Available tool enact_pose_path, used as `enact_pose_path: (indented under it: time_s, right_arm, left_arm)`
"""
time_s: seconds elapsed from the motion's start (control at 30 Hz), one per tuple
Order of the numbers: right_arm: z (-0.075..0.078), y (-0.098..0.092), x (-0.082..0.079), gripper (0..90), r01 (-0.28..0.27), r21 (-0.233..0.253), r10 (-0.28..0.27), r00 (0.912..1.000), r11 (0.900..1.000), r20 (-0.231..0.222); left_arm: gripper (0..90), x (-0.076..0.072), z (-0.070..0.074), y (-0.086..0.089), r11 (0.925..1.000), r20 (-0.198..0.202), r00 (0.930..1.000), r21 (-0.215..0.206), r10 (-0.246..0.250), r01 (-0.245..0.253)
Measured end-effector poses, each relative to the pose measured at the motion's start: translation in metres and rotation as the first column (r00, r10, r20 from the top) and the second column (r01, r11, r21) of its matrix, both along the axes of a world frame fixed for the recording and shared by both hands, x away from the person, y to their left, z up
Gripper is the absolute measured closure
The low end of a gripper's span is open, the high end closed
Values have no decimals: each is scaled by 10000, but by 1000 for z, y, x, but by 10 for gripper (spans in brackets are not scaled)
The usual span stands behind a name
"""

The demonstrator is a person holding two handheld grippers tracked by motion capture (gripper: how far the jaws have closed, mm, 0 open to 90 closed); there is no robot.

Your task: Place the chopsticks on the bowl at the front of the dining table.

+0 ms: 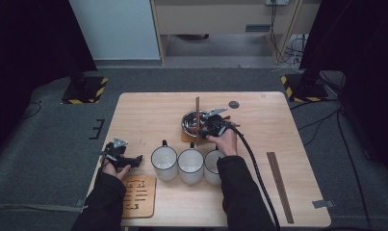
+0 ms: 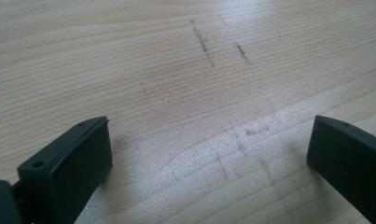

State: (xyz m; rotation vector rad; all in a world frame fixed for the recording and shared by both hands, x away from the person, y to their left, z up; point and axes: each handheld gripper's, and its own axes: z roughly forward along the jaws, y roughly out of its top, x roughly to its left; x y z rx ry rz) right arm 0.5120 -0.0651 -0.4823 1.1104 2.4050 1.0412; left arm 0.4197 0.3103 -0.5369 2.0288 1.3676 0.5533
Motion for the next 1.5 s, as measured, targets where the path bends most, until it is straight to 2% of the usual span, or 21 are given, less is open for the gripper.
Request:
enact_pose_path:
  time_s: [0.13,0.33,0.47,0.57,0.67,0.83,1.13,1.2,1.27,1.5]
  right_arm:
    - [2,-2,1,538,92,69,-92,9999,9999,101]
    - [11,-8,3,513,555,294,-567,9976,9980,402]
    - [19,-9,4,510,721,563,-750,9959,9958,505]
    - [23,-11,6,504,912,975,-970,9937,9911,566]
    - [27,-12,7,485,976,921,-1041,9922,9910,689]
    - [33,-16,8,460,1123,1247,-1235,9886,9858,861]
    - [49,-42,1,411,1486,1465,-1668,9786,9780,1209]
    - [51,-49,-3,395,1547,1493,-1735,9772,9766,1221]
    - [53,-53,-7,386,1557,1215,-1714,9764,9803,1316]
    - [58,-77,-22,375,1756,1470,-1971,9693,9734,1473]
  left_arm:
    - [0,0,0,0,10000,0,10000,0,-1,1]
    - [0,0,0,0,10000,-1,10000,0,0,0]
    - [0,0,0,0,10000,1,10000,-9,-4,4]
    - [0,0,0,0,10000,1,10000,-5,-7,7]
    - [0,0,0,0,10000,0,10000,-9,-5,5]
    - [0,0,0,0,10000,-2,10000,-5,-15,15]
    - [0,0,0,0,10000,0,10000,-11,-15,15]
    - [0,0,0,0,10000,1,10000,-14,-15,15]
    - [0,0,0,0,10000,-1,10000,-11,-17,17]
    - [0,0,0,0,10000,1,10000,-11,-14,14]
